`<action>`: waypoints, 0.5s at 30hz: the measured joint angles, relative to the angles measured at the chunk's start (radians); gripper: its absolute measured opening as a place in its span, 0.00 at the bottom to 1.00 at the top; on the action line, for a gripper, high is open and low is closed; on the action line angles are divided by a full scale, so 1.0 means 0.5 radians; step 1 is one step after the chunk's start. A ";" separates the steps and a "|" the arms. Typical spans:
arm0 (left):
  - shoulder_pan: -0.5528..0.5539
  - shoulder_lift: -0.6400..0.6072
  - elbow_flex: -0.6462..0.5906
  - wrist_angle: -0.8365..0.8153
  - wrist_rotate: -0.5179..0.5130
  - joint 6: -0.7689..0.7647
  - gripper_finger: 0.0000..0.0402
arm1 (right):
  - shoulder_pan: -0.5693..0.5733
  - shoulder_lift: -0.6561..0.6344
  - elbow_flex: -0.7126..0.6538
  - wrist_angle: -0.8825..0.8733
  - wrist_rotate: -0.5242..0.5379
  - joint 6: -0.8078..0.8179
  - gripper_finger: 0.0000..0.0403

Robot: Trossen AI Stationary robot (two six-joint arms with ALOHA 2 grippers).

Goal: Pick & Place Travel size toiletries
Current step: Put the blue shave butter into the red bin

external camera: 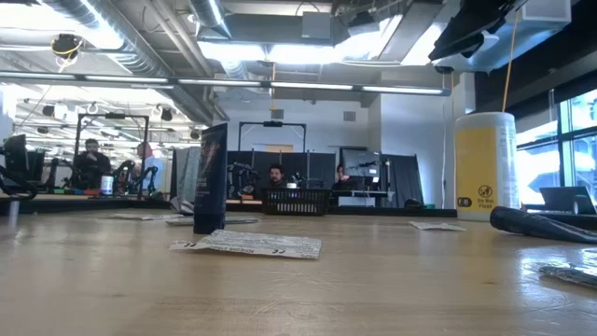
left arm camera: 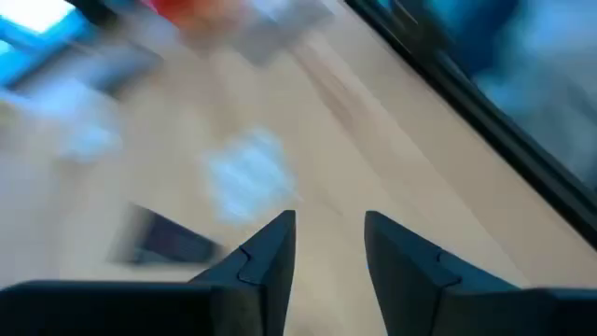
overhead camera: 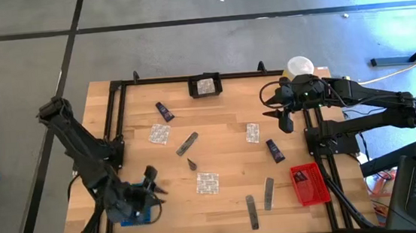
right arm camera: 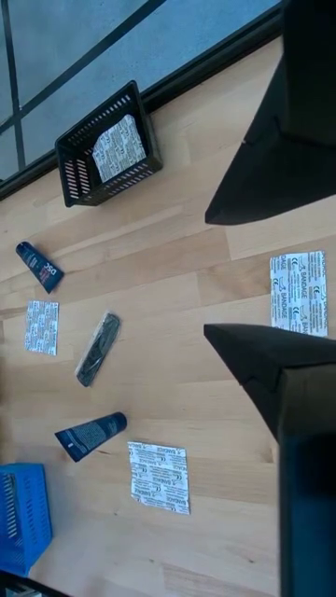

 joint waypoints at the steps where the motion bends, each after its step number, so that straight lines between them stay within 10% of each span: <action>1: 0.015 -0.022 0.000 0.103 -0.111 0.061 0.31 | 0.000 0.001 0.000 0.000 0.000 0.000 0.47; 6: 0.090 -0.051 0.002 0.690 -0.462 0.493 0.31 | 0.000 0.000 0.000 0.000 0.000 0.000 0.48; 15: 0.272 -0.050 0.002 1.445 -0.469 0.965 0.31 | -0.001 0.000 0.000 0.000 0.001 0.001 0.43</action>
